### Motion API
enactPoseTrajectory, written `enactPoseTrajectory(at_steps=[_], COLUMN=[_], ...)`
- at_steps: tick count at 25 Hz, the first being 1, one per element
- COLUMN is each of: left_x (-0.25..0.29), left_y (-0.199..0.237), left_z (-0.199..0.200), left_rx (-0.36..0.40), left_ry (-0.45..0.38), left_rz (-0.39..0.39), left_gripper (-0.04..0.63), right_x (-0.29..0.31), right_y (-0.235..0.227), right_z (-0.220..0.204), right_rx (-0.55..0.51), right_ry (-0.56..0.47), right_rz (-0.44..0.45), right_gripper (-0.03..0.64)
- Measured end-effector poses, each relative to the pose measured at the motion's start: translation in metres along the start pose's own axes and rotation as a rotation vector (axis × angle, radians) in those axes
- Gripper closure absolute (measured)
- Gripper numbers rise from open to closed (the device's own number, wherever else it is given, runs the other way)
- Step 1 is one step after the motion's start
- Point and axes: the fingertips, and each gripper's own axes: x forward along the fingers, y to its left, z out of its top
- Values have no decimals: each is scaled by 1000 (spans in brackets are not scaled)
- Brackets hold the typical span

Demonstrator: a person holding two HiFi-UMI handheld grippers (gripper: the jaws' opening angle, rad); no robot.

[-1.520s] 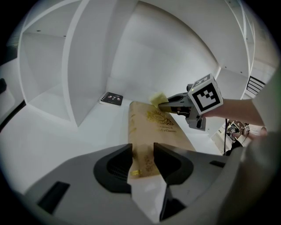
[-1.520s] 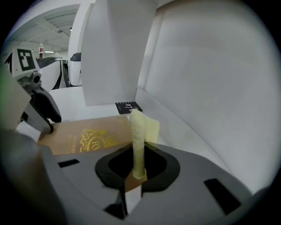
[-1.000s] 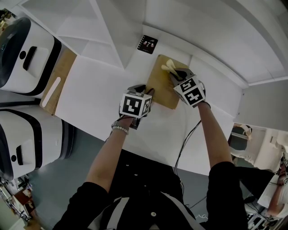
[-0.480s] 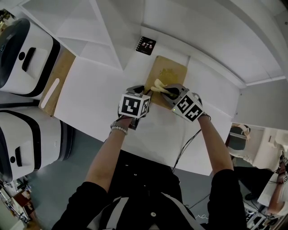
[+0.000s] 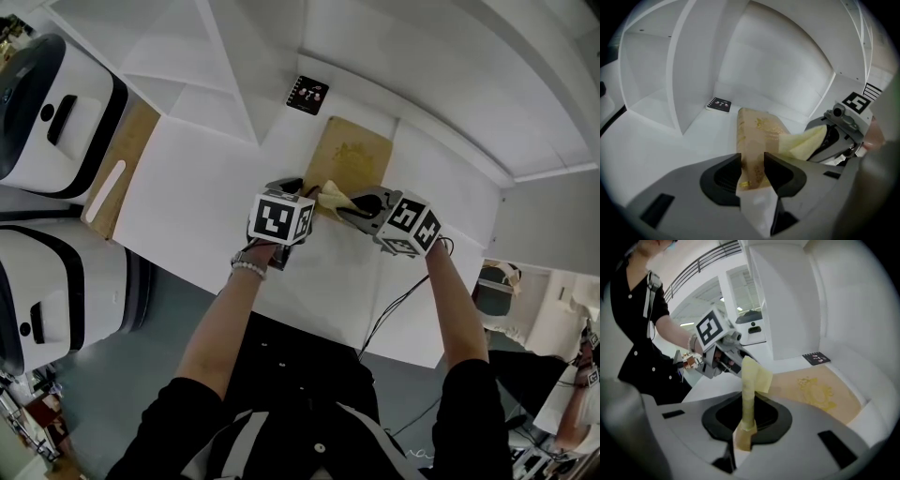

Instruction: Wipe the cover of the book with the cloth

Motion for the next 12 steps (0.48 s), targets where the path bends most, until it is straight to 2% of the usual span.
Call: enactPoseTrajectory(at_steps=[3, 7, 9, 12], left_x=[1, 0, 0, 1], left_y=[1, 0, 0, 0], left_z=[0, 0, 0, 0], left_rx=[1, 0, 1, -2], left_ry=[0, 0, 0, -5], left_rz=[1, 3, 5, 4], left_gripper=[440, 440, 440, 440], right_x=[-12, -29, -38, -47], right_y=[-29, -87, -120, -161], right_z=[16, 31, 33, 30], right_rx=[92, 215, 257, 273], right_ry=[-117, -217, -218, -155], right_rz=[-80, -261, -394, -583], right_gripper=[581, 581, 581, 581])
